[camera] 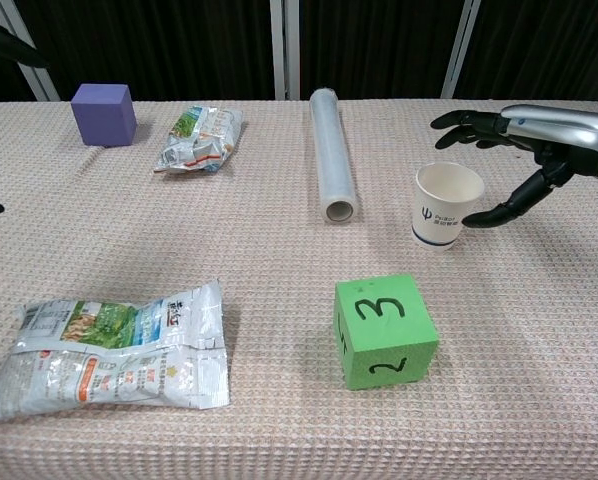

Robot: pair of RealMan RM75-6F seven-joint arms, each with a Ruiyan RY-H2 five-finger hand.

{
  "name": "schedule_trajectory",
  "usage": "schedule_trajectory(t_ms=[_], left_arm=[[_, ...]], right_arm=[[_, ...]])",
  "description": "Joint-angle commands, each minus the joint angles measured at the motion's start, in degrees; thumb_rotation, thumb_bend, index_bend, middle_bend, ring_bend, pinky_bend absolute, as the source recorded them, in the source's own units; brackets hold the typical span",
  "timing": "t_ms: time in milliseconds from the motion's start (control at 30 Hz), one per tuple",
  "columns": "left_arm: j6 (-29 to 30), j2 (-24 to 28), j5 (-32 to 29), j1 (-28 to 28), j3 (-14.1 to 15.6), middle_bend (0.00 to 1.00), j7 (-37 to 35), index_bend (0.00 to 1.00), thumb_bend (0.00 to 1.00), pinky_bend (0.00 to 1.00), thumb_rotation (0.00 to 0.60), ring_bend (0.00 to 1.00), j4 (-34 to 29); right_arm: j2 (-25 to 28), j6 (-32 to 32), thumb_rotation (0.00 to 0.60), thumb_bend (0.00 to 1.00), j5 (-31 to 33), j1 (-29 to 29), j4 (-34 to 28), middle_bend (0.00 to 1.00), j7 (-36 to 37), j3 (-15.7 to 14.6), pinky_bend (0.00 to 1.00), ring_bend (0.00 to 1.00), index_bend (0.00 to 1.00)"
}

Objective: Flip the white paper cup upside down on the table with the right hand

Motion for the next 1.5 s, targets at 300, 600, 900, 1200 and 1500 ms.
schedule_trajectory(t_ms=[300, 600, 900, 1200, 1500], left_arm=[[2.4, 0.2, -2.0, 2.6, 0.8, 0.13, -1.6, 0.18, 0.00, 0.13, 0.600, 0.03, 1.5], [3.4, -0.1, -3.1, 3.7, 1.0, 0.13, -3.2, 0.18, 0.00, 0.13, 0.600, 0.03, 2.9], [3.2, -0.2, -3.3, 3.8, 1.0, 0.13, -4.0, 0.18, 0.00, 0.13, 0.600, 0.03, 3.6], [2.6, -0.2, -3.5, 4.0, 1.2, 0.13, -3.2, 0.18, 0.00, 0.13, 0.600, 0.03, 2.8], [2.6, 0.2, -4.5, 4.8, 1.5, 0.13, -3.2, 0.18, 0.00, 0.13, 0.600, 0.03, 2.6]], right_arm=[[-3.7, -3.0, 0.600, 0.32, 5.9, 3.4, 3.9, 0.24, -8.1, 1.1, 0.20, 0.18, 0.26], [-2.7, 2.7, 0.600, 0.34, 3.5, 0.0, 0.9, 0.34, -2.4, 2.1, 0.29, 0.25, 0.41], [8.2, -0.2, 0.600, 0.34, 0.1, 2.4, -3.4, 0.34, -22.7, -2.2, 0.22, 0.25, 0.42], [-3.5, 2.0, 0.600, 0.33, 9.6, 7.0, -4.8, 0.29, -52.4, -3.8, 0.10, 0.21, 0.38], [-5.7, 4.1, 0.600, 0.09, 15.7, 6.0, -9.1, 0.00, -46.1, -0.8, 0.00, 0.00, 0.00]])
